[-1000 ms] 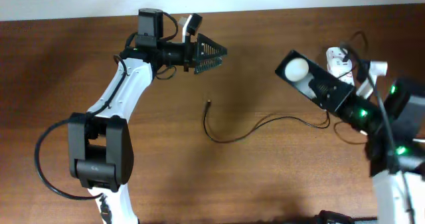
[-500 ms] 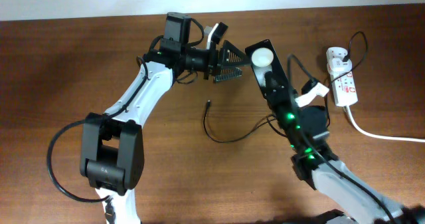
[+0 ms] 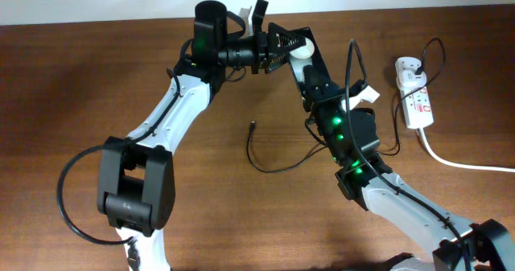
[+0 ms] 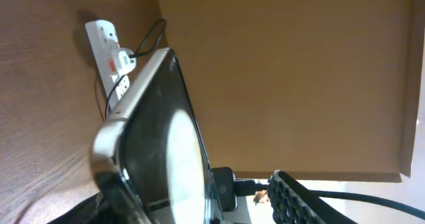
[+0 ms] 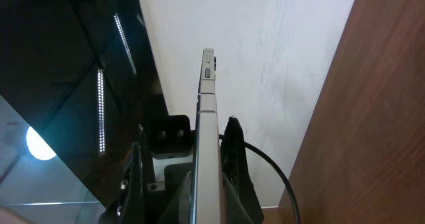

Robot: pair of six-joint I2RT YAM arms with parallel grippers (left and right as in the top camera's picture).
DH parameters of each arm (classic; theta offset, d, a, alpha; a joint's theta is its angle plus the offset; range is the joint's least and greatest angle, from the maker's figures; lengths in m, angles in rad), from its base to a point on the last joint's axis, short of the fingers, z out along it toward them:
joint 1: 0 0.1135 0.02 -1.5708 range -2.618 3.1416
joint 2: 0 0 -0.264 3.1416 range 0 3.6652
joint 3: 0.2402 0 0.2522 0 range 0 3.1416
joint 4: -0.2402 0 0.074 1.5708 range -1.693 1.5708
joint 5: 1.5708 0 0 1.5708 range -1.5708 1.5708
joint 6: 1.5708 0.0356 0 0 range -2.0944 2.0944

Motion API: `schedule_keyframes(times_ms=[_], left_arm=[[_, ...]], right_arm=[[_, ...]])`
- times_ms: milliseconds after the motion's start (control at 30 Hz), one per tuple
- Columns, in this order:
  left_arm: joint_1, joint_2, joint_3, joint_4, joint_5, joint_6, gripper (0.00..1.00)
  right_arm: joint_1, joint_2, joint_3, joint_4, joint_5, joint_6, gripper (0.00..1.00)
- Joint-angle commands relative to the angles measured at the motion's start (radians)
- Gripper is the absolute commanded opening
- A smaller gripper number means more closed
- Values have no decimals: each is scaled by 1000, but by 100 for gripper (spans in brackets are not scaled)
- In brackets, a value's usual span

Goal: Plug charger to phone and switch on socket

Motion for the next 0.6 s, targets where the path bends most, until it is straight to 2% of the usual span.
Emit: schedule_keyframes(times_ms=[0,67,267,433,567], left_arm=[[-38,5,10,4,-36,-10,53],[-45,5,10,4,-35,-23,49],[-46,5,10,4,-40,-35,28],[-46,5,10,4,-54,-35,16],[-46,5,10,4,-55,-35,10]], right_arm=[[6,-6,30,16,-9,5,4],[5,-6,30,16,-8,5,4],[5,-6,30,0,-5,5,4],[5,-6,30,-5,-10,4,4],[5,-6,30,-19,-9,4,4]])
